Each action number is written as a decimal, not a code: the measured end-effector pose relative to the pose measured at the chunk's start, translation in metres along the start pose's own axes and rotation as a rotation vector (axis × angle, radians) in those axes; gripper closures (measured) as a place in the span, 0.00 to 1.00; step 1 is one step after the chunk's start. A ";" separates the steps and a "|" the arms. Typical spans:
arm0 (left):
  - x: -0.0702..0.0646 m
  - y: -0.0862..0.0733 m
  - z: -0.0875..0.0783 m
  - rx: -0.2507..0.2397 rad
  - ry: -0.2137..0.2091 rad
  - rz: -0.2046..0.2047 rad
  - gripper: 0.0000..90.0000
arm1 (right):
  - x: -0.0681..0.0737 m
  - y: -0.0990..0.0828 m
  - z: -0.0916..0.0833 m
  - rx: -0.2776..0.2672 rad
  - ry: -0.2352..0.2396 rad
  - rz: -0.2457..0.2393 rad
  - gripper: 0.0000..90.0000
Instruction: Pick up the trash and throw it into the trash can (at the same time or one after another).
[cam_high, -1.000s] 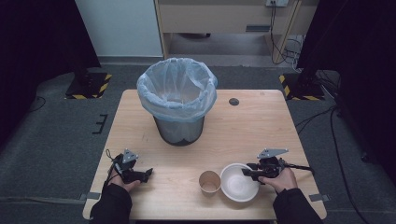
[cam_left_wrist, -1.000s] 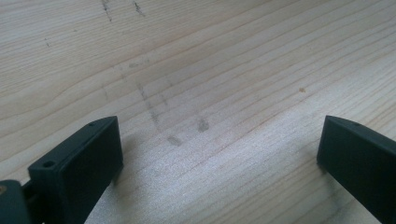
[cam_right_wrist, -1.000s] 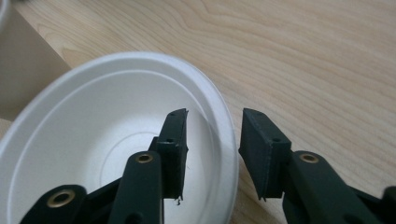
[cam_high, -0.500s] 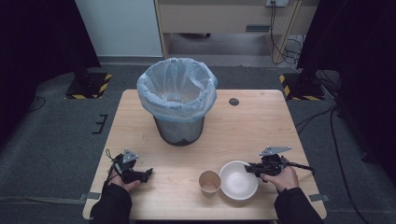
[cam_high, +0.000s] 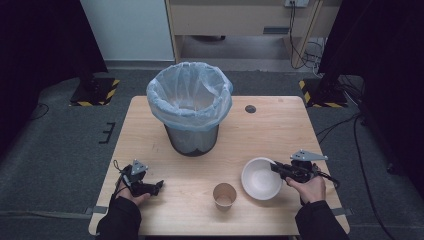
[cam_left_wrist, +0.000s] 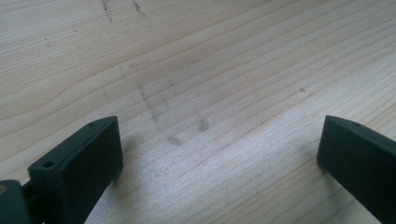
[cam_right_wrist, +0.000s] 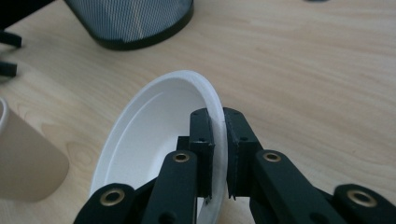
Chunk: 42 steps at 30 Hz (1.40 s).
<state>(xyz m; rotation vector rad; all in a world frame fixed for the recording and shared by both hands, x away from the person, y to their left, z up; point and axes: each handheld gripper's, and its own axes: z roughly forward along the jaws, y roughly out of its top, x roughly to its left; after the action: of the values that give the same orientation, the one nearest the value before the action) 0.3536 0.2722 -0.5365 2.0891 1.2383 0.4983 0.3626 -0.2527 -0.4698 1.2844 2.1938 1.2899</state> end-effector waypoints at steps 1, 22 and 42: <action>0.000 0.000 0.000 0.000 0.000 0.000 0.00 | 0.000 0.001 -0.001 -0.016 -0.005 -0.001 0.93; 0.000 0.000 0.000 0.000 0.000 0.000 0.00 | 0.000 0.024 -0.030 -0.328 -0.075 0.057 0.93; 0.000 0.000 0.000 0.000 0.000 0.001 0.00 | 0.004 0.056 -0.066 -0.583 -0.090 0.058 0.93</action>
<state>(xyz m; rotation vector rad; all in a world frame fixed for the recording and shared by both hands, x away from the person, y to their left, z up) 0.3536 0.2723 -0.5365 2.0896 1.2379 0.4985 0.3500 -0.2751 -0.3869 1.1387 1.5504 1.6866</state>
